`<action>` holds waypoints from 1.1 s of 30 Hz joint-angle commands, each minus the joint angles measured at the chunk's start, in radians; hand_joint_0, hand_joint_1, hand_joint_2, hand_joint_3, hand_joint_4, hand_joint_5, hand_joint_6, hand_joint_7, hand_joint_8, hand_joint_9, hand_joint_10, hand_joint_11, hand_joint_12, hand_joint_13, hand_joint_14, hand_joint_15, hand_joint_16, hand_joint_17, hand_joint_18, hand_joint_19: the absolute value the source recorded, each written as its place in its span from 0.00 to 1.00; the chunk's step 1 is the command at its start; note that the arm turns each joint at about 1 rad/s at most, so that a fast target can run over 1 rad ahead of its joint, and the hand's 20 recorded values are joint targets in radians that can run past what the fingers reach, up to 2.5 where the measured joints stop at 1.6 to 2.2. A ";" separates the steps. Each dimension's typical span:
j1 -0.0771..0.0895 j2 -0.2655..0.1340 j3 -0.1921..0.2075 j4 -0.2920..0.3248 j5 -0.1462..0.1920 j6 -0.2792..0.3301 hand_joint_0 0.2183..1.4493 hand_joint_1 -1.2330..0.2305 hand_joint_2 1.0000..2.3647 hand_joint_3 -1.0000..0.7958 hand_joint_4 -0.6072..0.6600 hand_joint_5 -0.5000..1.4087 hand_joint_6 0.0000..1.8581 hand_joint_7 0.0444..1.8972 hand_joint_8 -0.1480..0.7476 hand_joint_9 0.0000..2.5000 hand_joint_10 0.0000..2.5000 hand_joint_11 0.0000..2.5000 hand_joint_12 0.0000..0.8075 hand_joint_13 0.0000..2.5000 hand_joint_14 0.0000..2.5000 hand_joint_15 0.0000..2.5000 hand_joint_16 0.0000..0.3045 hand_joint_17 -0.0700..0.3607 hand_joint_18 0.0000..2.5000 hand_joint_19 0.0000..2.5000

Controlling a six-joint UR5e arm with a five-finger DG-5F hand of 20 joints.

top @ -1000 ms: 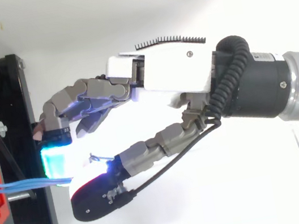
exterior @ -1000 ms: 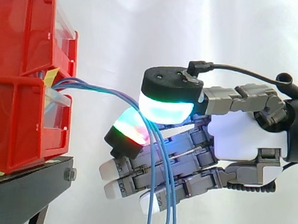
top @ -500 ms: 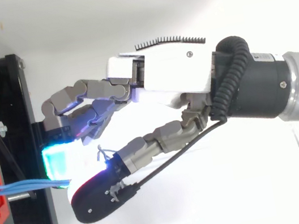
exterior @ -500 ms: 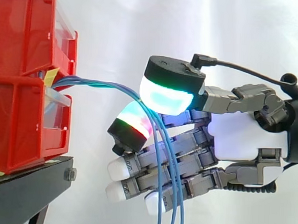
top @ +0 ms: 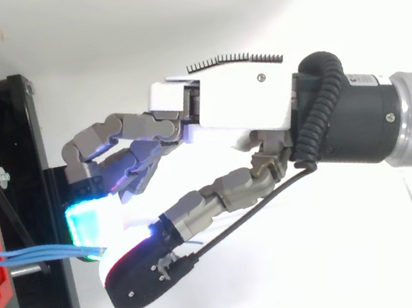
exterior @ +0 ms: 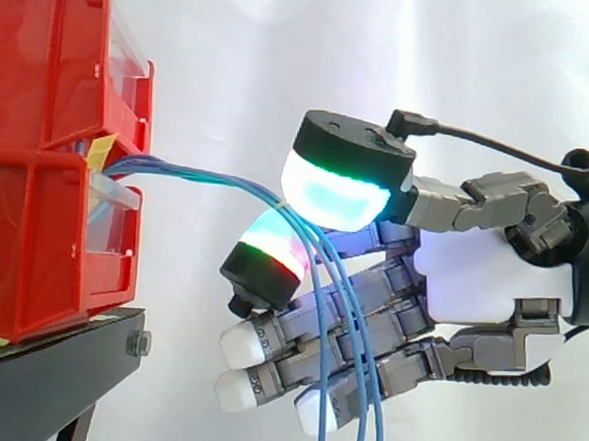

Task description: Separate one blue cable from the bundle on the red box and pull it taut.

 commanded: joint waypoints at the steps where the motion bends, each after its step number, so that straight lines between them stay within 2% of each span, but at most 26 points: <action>1: 0.000 0.001 -0.001 -0.001 0.000 0.000 0.27 0.34 0.00 0.28 0.65 0.20 0.35 0.68 0.56 0.34 0.00 0.16 0.47 0.24 0.00 0.09 0.17 0.43 0.28 0.19; 10: 0.000 0.000 -0.001 -0.001 0.001 0.000 0.32 0.38 0.00 0.30 0.63 0.21 0.36 0.67 0.56 0.35 0.00 0.16 0.46 0.26 0.00 0.09 0.16 0.41 0.29 0.19; 13: 0.000 0.001 -0.001 -0.002 -0.004 0.000 0.33 0.35 0.01 0.37 0.63 0.19 0.37 0.64 0.55 0.34 0.00 0.17 0.46 0.26 0.00 0.09 0.16 0.41 0.29 0.19; 16: 0.000 0.001 -0.001 -0.007 -0.010 0.000 0.36 0.29 0.01 0.43 0.63 0.19 0.35 0.65 0.54 0.33 0.00 0.17 0.46 0.25 0.00 0.09 0.16 0.42 0.28 0.18; 20: 0.000 0.000 -0.001 -0.007 -0.011 0.000 0.40 0.25 0.01 0.46 0.61 0.18 0.34 0.65 0.51 0.29 0.00 0.16 0.45 0.22 0.00 0.09 0.16 0.41 0.26 0.18; 30: 0.000 0.000 0.001 -0.005 -0.010 -0.005 0.44 0.18 0.01 0.35 0.59 0.17 0.32 0.65 0.47 0.23 0.00 0.15 0.44 0.17 0.00 0.07 0.16 0.41 0.23 0.16; 33: 0.000 0.001 0.001 -0.005 -0.010 -0.005 0.39 0.20 0.00 0.32 0.61 0.17 0.31 0.65 0.47 0.23 0.00 0.15 0.44 0.17 0.00 0.07 0.16 0.41 0.23 0.16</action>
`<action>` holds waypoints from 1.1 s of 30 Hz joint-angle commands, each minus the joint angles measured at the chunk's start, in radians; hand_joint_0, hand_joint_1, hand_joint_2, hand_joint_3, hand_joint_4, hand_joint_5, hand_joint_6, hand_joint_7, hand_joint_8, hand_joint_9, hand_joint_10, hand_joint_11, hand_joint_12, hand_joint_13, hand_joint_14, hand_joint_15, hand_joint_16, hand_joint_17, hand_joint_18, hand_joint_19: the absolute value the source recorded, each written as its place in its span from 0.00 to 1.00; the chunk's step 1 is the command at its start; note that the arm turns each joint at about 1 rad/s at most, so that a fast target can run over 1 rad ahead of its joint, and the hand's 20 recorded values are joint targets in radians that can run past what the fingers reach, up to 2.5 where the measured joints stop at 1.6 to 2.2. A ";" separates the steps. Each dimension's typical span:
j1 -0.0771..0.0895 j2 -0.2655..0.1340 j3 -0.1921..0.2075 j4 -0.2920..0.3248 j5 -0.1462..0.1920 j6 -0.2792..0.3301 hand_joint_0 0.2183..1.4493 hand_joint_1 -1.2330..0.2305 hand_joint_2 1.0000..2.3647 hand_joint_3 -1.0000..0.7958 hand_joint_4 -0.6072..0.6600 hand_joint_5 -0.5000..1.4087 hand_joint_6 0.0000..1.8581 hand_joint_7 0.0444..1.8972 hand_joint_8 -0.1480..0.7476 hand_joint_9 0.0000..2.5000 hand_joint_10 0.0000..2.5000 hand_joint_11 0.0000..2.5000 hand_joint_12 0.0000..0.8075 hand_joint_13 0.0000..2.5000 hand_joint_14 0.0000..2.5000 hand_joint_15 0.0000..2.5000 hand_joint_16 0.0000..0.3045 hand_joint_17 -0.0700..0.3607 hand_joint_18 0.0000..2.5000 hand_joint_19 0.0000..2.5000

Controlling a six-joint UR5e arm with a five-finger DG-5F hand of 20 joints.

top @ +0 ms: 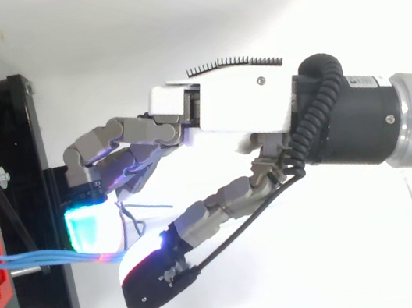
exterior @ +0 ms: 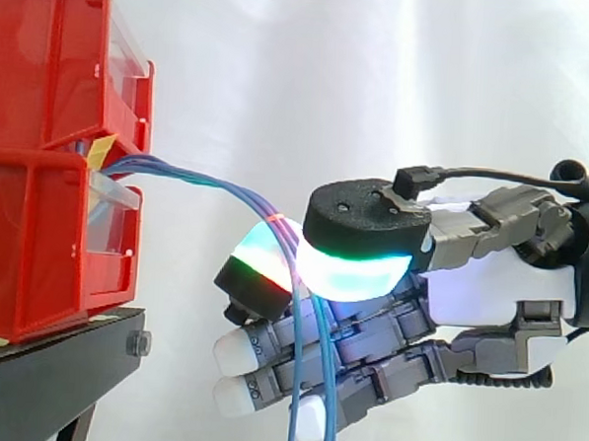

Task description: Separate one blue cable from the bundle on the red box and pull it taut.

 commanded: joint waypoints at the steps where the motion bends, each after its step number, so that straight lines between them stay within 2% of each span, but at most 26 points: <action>1: 0.000 0.001 0.001 0.000 0.000 0.000 0.38 0.22 0.00 0.31 0.61 0.18 0.31 0.66 0.48 0.23 0.00 0.15 0.44 0.17 0.00 0.07 0.16 0.41 0.23 0.16; 7: 0.000 0.001 0.001 0.000 0.001 0.000 0.28 0.32 0.00 0.28 0.65 0.20 0.31 0.70 0.53 0.28 0.00 0.15 0.46 0.19 0.00 0.08 0.17 0.43 0.24 0.18; 22: 0.000 0.000 -0.001 0.000 0.001 0.000 0.19 0.40 0.00 0.28 0.67 0.20 0.38 0.64 0.60 0.34 0.00 0.16 0.52 0.24 0.00 0.09 0.19 0.47 0.30 0.18; 25: 0.000 0.000 -0.001 -0.001 -0.002 0.003 0.20 0.38 0.00 0.28 0.67 0.20 0.39 0.65 0.59 0.34 0.00 0.16 0.51 0.23 0.00 0.09 0.19 0.46 0.30 0.18; 28: 0.000 0.001 0.001 -0.001 -0.002 0.003 0.28 0.31 0.00 0.28 0.65 0.19 0.40 0.67 0.57 0.33 0.00 0.16 0.47 0.23 0.00 0.09 0.17 0.43 0.28 0.19; 30: 0.002 0.001 0.001 -0.001 -0.002 0.004 0.33 0.27 0.01 0.34 0.63 0.18 0.43 0.64 0.54 0.31 0.00 0.17 0.47 0.22 0.00 0.09 0.16 0.42 0.28 0.19; 33: 0.000 0.000 0.001 -0.001 -0.002 0.003 0.36 0.25 0.01 0.43 0.61 0.16 0.44 0.61 0.54 0.30 0.00 0.17 0.47 0.22 0.00 0.08 0.16 0.42 0.27 0.18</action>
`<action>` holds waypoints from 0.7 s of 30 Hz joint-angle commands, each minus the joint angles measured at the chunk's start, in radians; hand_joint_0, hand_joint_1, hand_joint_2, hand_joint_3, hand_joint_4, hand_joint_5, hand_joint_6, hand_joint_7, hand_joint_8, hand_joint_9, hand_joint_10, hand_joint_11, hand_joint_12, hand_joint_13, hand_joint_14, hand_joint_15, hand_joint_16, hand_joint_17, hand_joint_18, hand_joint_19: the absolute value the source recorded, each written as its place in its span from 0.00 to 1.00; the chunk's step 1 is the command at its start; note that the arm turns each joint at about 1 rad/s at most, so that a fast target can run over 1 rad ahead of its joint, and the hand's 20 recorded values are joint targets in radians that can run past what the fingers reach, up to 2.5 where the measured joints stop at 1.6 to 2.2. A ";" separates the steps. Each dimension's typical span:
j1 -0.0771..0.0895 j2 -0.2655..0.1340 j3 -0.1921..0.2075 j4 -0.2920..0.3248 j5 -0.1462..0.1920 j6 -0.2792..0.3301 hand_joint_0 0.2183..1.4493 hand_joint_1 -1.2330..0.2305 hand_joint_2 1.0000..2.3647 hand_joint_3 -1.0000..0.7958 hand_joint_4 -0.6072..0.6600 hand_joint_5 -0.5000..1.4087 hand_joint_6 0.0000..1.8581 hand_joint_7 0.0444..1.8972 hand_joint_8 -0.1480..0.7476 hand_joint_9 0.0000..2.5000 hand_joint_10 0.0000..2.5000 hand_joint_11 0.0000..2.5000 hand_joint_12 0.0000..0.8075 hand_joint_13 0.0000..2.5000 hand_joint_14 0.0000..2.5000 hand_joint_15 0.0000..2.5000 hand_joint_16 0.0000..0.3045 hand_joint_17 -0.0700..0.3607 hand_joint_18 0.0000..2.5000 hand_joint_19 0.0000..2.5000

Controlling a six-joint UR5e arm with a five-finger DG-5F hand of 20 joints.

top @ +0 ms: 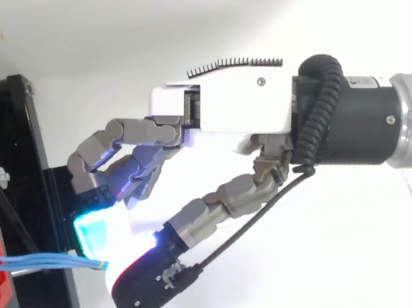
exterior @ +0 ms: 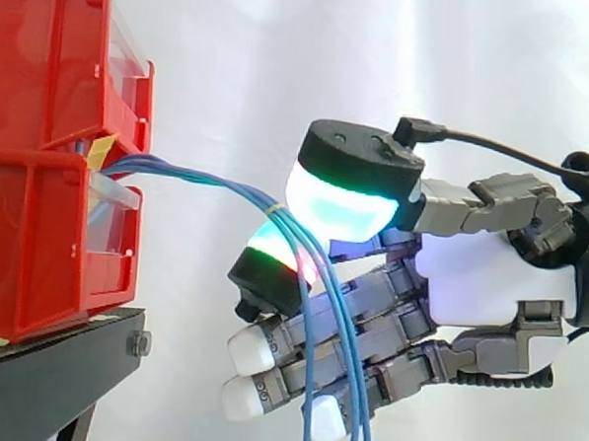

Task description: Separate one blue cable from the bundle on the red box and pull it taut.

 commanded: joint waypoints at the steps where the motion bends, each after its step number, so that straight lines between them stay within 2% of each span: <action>1: 0.001 -0.001 -0.001 0.000 0.000 -0.001 0.36 0.24 0.01 0.44 0.61 0.16 0.44 0.60 0.54 0.30 0.00 0.17 0.47 0.22 0.00 0.08 0.16 0.42 0.27 0.18; 4: 0.001 -0.001 0.001 0.000 0.001 -0.001 0.37 0.24 0.01 0.48 0.61 0.16 0.44 0.59 0.53 0.29 0.00 0.16 0.46 0.22 0.00 0.08 0.16 0.42 0.27 0.18; 13: 0.001 -0.001 0.001 0.006 0.003 -0.002 0.35 0.30 0.01 0.44 0.63 0.17 0.42 0.56 0.54 0.30 0.00 0.17 0.46 0.22 0.00 0.09 0.16 0.42 0.27 0.19; 16: 0.003 -0.008 -0.001 0.028 0.017 -0.004 0.34 0.31 0.01 0.43 0.63 0.17 0.41 0.58 0.54 0.30 0.00 0.17 0.46 0.22 0.00 0.09 0.16 0.42 0.27 0.19; 18: 0.007 -0.010 -0.002 0.061 0.043 -0.001 0.34 0.31 0.01 0.43 0.63 0.17 0.41 0.59 0.54 0.30 0.00 0.16 0.46 0.22 0.00 0.09 0.16 0.42 0.27 0.19; 19: 0.012 -0.019 -0.002 0.089 0.078 0.009 0.34 0.31 0.01 0.43 0.63 0.17 0.41 0.59 0.54 0.30 0.00 0.17 0.46 0.22 0.00 0.09 0.16 0.42 0.27 0.19; 21: 0.013 -0.020 -0.004 0.100 0.098 0.018 0.33 0.31 0.01 0.43 0.63 0.18 0.40 0.60 0.54 0.30 0.00 0.17 0.46 0.22 0.00 0.09 0.16 0.42 0.27 0.19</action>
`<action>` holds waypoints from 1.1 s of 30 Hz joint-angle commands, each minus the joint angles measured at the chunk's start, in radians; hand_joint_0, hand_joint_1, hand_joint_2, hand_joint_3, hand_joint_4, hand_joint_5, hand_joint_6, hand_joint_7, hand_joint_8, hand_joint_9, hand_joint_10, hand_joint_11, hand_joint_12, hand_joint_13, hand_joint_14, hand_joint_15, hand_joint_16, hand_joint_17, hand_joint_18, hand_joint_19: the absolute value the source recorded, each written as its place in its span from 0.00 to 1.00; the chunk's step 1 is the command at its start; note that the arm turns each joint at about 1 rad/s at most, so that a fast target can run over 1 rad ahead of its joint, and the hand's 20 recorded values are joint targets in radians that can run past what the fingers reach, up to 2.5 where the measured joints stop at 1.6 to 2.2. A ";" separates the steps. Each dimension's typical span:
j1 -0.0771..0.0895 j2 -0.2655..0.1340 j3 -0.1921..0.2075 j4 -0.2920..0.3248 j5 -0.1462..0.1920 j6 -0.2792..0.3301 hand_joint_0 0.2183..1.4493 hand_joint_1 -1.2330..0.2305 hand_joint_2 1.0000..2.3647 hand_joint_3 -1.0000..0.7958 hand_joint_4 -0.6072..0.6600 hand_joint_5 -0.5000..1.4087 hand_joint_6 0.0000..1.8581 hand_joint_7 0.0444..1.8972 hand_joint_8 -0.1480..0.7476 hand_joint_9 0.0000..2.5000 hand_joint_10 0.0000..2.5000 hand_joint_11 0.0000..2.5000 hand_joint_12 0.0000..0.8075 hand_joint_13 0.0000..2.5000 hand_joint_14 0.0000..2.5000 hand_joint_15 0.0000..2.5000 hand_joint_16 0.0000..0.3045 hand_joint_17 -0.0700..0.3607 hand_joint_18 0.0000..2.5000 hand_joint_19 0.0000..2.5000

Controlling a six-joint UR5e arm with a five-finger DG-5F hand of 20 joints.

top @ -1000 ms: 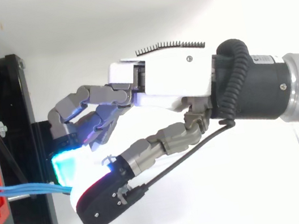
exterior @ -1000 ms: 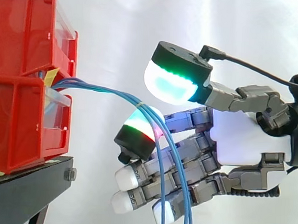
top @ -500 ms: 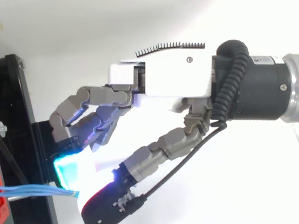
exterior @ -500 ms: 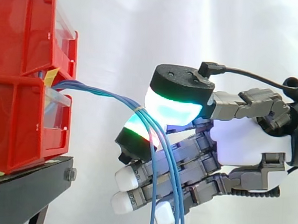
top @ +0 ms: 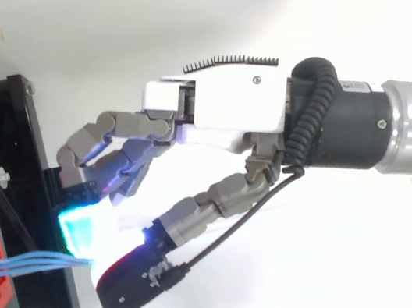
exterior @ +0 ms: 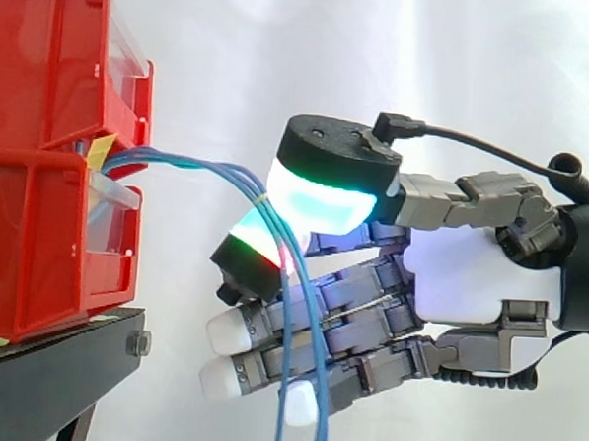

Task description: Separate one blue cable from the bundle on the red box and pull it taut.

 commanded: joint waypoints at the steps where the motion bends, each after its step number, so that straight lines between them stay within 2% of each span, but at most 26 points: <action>1: 0.007 -0.013 -0.004 0.041 0.056 0.022 0.33 0.31 0.01 0.43 0.63 0.18 0.40 0.60 0.54 0.30 0.00 0.17 0.46 0.22 0.00 0.09 0.16 0.42 0.27 0.20; 2: 0.011 -0.023 -0.004 0.053 0.081 0.051 0.33 0.31 0.01 0.43 0.63 0.18 0.40 0.61 0.54 0.30 0.00 0.17 0.46 0.22 0.00 0.09 0.16 0.42 0.27 0.19; 4: 0.015 -0.050 -0.004 0.081 0.099 0.104 0.33 0.32 0.01 0.43 0.63 0.18 0.40 0.61 0.54 0.30 0.00 0.16 0.46 0.22 0.00 0.09 0.16 0.42 0.27 0.19; 5: 0.017 -0.050 -0.004 0.088 0.101 0.120 0.33 0.32 0.01 0.43 0.63 0.18 0.40 0.61 0.54 0.30 0.00 0.17 0.46 0.22 0.00 0.09 0.16 0.42 0.27 0.19; 6: 0.021 -0.065 -0.005 0.118 0.105 0.175 0.33 0.32 0.01 0.43 0.63 0.18 0.40 0.61 0.54 0.31 0.00 0.17 0.46 0.22 0.00 0.09 0.16 0.42 0.27 0.20; 8: 0.026 -0.068 -0.005 0.141 0.104 0.219 0.33 0.32 0.01 0.42 0.63 0.18 0.40 0.61 0.54 0.31 0.00 0.16 0.46 0.22 0.00 0.09 0.16 0.42 0.27 0.20; 10: 0.032 -0.082 -0.005 0.183 0.101 0.318 0.33 0.32 0.01 0.42 0.63 0.18 0.40 0.61 0.54 0.31 0.00 0.17 0.46 0.22 0.00 0.09 0.16 0.42 0.27 0.20; 12: 0.035 -0.082 -0.008 0.196 0.104 0.359 0.32 0.32 0.01 0.41 0.62 0.18 0.40 0.62 0.54 0.31 0.00 0.17 0.46 0.22 0.00 0.09 0.16 0.42 0.27 0.20; 14: 0.040 -0.082 -0.019 0.200 0.101 0.451 0.32 0.33 0.01 0.41 0.63 0.18 0.39 0.62 0.54 0.31 0.00 0.16 0.46 0.22 0.00 0.09 0.16 0.42 0.27 0.20; 15: 0.041 -0.082 -0.022 0.200 0.101 0.473 0.32 0.34 0.01 0.40 0.63 0.18 0.39 0.62 0.54 0.31 0.00 0.16 0.46 0.22 0.00 0.09 0.16 0.42 0.27 0.20; 17: 0.044 -0.082 -0.025 0.200 0.098 0.554 0.32 0.35 0.01 0.39 0.63 0.18 0.39 0.63 0.54 0.31 0.00 0.16 0.46 0.22 0.00 0.09 0.16 0.42 0.27 0.20; 24: 0.053 -0.082 -0.025 0.196 0.084 0.634 0.29 0.37 0.01 0.34 0.64 0.19 0.38 0.63 0.54 0.31 0.00 0.16 0.46 0.21 0.00 0.09 0.16 0.42 0.26 0.20; 29: 0.055 -0.082 -0.025 0.187 0.073 0.637 0.26 0.38 0.00 0.28 0.64 0.19 0.38 0.63 0.55 0.31 0.00 0.16 0.47 0.22 0.00 0.09 0.17 0.43 0.27 0.20; 33: 0.055 -0.082 -0.025 0.187 0.072 0.637 0.24 0.39 0.00 0.28 0.65 0.19 0.38 0.64 0.56 0.32 0.00 0.16 0.48 0.22 0.00 0.09 0.17 0.44 0.27 0.19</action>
